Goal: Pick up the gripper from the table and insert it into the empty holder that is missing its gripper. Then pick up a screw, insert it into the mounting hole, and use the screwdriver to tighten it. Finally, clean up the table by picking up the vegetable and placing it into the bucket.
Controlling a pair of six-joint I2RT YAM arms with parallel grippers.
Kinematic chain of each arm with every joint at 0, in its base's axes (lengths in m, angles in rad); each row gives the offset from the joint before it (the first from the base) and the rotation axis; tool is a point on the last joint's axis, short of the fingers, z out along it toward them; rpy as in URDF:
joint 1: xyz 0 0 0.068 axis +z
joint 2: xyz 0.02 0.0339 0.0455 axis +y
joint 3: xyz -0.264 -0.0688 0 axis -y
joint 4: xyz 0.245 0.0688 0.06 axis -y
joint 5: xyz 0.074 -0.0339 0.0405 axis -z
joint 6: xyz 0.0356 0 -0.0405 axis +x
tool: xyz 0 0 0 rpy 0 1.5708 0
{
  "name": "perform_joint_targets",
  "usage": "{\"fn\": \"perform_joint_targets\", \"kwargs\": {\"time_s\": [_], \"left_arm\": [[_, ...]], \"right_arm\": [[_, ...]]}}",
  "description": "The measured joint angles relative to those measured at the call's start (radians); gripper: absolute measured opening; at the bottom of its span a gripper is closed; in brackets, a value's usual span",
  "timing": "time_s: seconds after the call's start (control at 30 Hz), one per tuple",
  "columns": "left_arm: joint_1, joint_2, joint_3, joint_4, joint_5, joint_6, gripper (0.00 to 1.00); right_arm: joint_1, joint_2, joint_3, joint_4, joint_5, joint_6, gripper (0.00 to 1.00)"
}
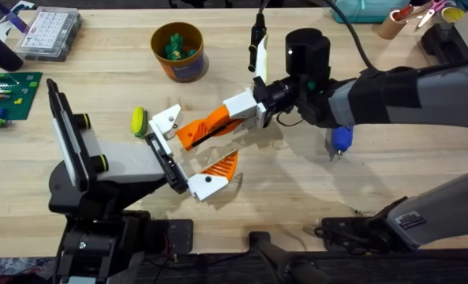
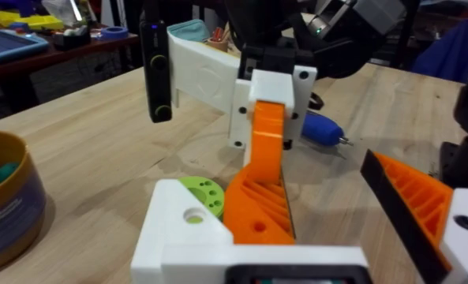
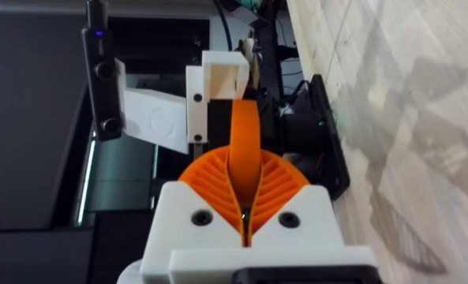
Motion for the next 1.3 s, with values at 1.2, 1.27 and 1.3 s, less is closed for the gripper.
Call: {"fn": "perform_joint_targets", "kwargs": {"time_s": [1.2, 1.27, 1.3], "left_arm": [[0.001, 0.0, 0.001, -0.006, -0.01, 0.002, 0.985], [0.001, 0.0, 0.001, -0.009, -0.01, 0.002, 0.985], [0.001, 0.0, 0.001, -0.009, -0.011, 0.002, 0.985]], "right_arm": [[-0.024, 0.006, -0.005, 0.229, 0.021, 0.182, 0.017], [-0.023, 0.006, -0.005, 0.226, 0.03, 0.184, 0.016], [-0.022, 0.006, -0.005, 0.225, 0.035, 0.184, 0.017]]}}
